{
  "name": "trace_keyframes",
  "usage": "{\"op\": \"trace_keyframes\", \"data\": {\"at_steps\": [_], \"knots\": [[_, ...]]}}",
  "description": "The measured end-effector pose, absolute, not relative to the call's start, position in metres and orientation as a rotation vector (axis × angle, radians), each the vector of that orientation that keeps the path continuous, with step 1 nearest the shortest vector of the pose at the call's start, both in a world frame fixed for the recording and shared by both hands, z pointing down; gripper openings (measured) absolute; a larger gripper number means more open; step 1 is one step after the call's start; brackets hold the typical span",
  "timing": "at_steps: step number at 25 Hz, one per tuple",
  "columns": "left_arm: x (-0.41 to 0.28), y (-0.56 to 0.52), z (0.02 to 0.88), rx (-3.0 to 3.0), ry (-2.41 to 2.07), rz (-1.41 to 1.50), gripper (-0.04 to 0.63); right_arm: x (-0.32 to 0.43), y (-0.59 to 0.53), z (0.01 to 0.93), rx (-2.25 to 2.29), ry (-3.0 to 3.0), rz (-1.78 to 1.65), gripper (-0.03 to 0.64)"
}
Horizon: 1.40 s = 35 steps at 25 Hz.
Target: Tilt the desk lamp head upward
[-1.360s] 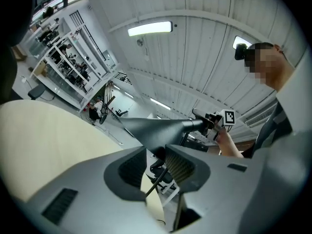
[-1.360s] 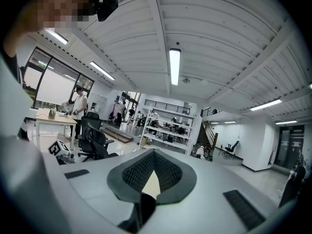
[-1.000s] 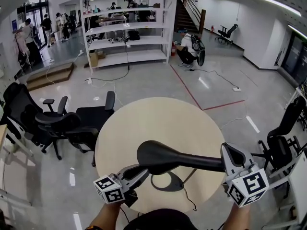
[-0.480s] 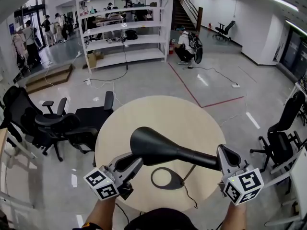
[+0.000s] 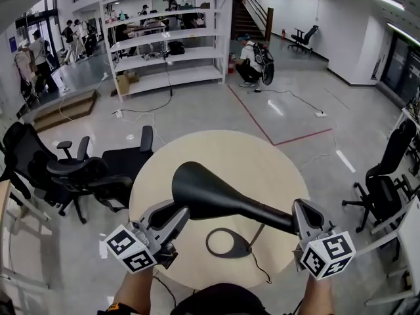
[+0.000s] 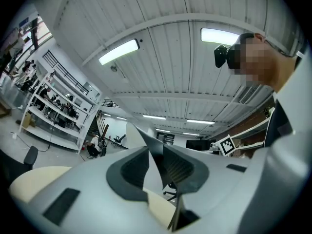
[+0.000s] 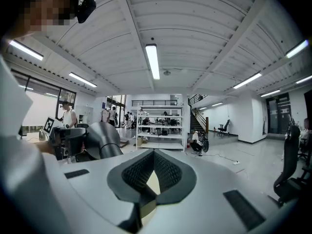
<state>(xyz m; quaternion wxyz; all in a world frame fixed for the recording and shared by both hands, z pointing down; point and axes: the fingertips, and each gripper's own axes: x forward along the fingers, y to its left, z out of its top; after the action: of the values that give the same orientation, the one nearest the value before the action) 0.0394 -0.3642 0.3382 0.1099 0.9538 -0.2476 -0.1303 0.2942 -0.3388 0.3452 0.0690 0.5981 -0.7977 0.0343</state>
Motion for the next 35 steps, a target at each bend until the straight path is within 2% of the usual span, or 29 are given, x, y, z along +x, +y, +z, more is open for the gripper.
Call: {"op": "trace_keyframes", "data": {"at_steps": [26, 35], "knots": [[0.090, -0.340, 0.222, 2.976, -0.578, -0.645, 0.084, 0.299, -0.346, 0.386, 1.836, -2.295, 0.177, 0.009], [0.104, -0.333, 0.208, 3.066, -0.569, -0.614, 0.081, 0.298, -0.354, 0.394, 1.872, -2.271, 0.171, 0.009]]}}
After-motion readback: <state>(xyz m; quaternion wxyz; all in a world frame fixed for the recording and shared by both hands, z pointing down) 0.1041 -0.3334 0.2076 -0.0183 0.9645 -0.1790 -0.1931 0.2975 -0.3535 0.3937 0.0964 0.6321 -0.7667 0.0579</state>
